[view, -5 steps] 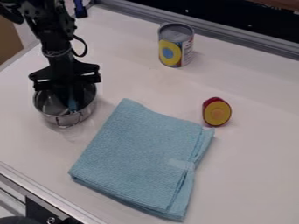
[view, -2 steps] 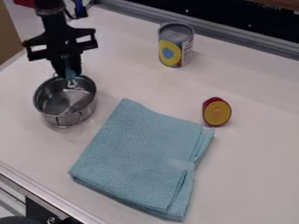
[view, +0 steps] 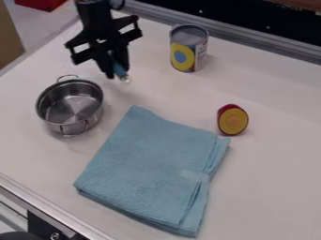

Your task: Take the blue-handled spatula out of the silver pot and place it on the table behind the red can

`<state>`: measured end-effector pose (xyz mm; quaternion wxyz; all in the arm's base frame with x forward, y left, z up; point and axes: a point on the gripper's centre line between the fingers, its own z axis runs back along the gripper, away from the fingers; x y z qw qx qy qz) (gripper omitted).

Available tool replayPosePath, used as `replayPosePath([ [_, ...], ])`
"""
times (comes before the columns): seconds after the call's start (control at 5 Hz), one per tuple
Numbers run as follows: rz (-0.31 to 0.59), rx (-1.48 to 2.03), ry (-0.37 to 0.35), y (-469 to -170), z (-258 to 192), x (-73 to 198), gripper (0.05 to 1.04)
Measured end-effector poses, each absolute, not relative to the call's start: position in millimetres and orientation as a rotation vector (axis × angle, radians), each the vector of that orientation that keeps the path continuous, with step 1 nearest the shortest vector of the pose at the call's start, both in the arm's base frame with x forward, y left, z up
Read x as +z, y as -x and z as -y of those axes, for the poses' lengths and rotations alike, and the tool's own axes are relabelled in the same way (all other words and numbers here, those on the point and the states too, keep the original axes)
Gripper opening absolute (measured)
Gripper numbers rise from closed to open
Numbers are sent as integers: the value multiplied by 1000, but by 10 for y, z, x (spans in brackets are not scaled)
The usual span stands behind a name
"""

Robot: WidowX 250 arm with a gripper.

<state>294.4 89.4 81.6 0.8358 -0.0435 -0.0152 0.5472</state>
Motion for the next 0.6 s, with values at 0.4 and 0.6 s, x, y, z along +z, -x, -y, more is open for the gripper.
replayPosePath([
  [0.4, -53, 1592, 94, -3212, -343, 797, 237],
  [0.6, -115, 1740, 175, -3283, -87, 848, 237],
])
